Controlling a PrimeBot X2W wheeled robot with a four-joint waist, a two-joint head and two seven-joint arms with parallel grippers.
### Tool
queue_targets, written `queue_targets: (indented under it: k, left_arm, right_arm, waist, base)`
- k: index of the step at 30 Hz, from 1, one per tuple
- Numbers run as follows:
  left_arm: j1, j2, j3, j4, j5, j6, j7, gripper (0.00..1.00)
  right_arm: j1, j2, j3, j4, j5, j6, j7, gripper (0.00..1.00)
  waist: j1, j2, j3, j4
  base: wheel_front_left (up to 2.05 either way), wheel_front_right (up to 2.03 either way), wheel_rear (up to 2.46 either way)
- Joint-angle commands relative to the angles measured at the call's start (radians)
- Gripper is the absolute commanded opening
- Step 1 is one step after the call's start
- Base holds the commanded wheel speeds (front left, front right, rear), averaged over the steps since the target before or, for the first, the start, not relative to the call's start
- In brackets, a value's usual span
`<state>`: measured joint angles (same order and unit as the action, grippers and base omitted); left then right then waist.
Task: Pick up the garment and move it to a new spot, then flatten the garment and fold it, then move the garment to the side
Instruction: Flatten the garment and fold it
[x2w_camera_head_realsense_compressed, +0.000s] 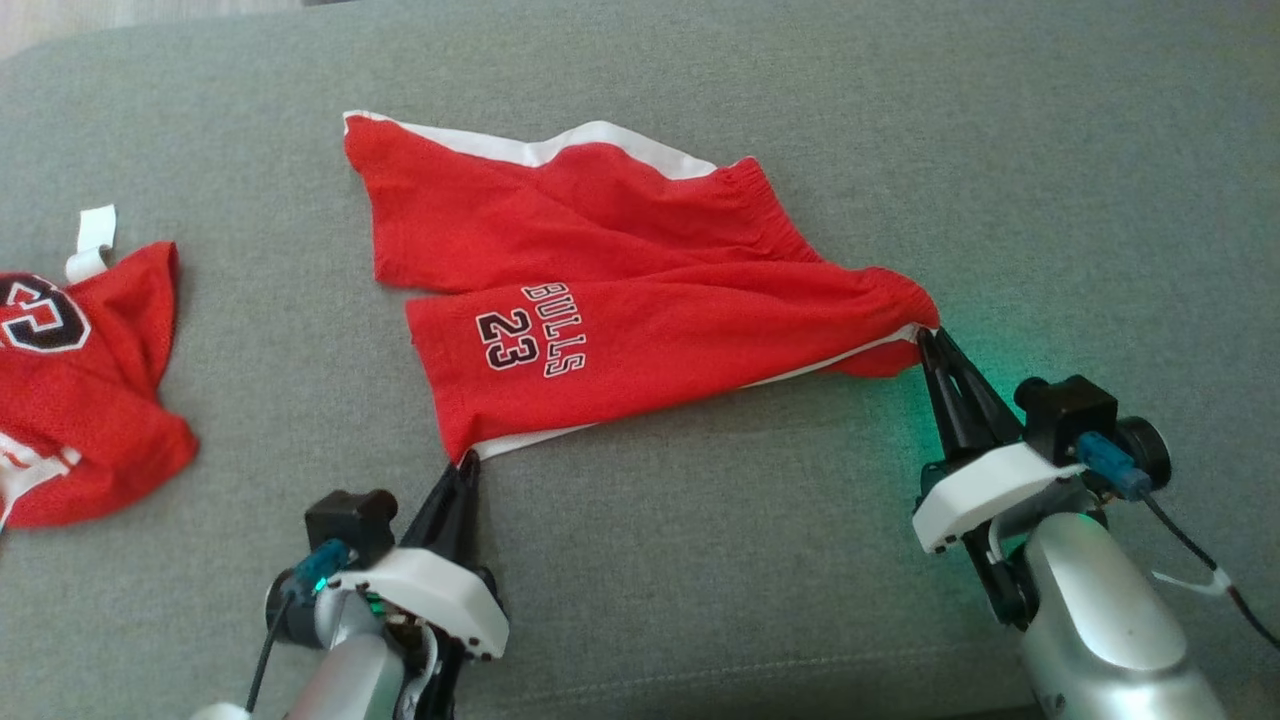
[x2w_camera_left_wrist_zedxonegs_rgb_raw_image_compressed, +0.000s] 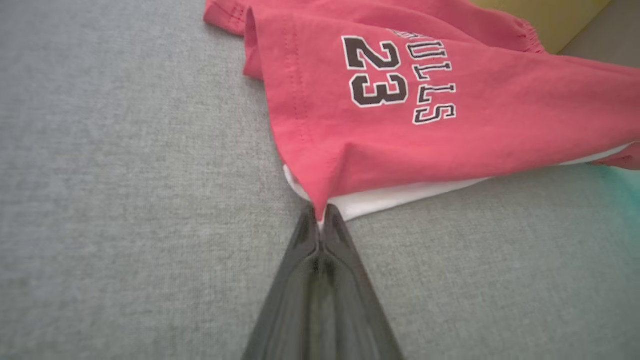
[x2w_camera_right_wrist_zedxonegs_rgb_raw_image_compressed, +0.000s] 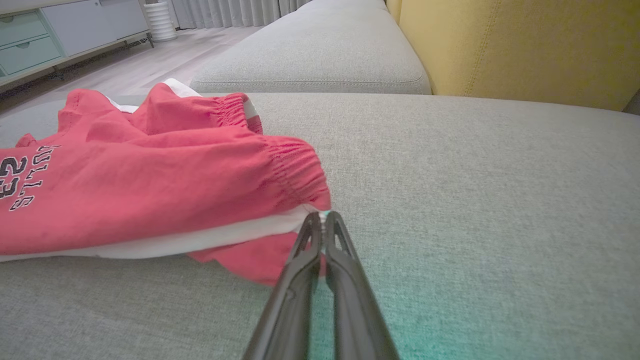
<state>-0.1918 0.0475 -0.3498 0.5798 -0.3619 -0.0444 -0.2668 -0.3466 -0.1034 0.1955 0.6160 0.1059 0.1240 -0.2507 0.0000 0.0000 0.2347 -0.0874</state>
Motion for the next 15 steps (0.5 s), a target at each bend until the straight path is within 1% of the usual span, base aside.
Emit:
queue_targets:
  k: [1, 8, 11, 15]
  left_arm:
    - [0.001, 0.003, 0.008, 0.002, 0.010, 0.002, 0.005, 0.00]
    - [-0.003, 0.003, 0.028, -0.028, 0.021, 0.002, 0.005, 0.00]
    - [0.005, 0.003, 0.064, -0.082, 0.027, 0.004, 0.005, 0.00]
    - [0.007, 0.003, 0.141, -0.188, 0.043, 0.002, 0.005, 0.00]
  right_arm:
    - [-0.031, 0.009, 0.016, -0.031, 0.009, 0.007, -0.011, 0.00]
    - [-0.024, 0.012, 0.013, -0.042, 0.018, 0.007, -0.011, 0.00]
    - [-0.016, 0.019, 0.007, -0.068, 0.034, 0.007, -0.011, 0.00]
    - [-0.004, 0.028, -0.001, -0.142, 0.075, 0.007, -0.011, 0.00]
  waist:
    - [0.0000, 0.0000, 0.001, 0.000]
    - [0.0000, 0.0000, -0.018, 0.003]
    - [0.0000, 0.0000, -0.049, 0.007]
    - [0.0000, 0.0000, -0.116, 0.007]
  base:
    - [0.00, 0.00, 0.00]
    - [0.00, 0.00, 0.00]
    - [0.00, 0.00, 0.00]
    - [0.00, 0.00, 0.00]
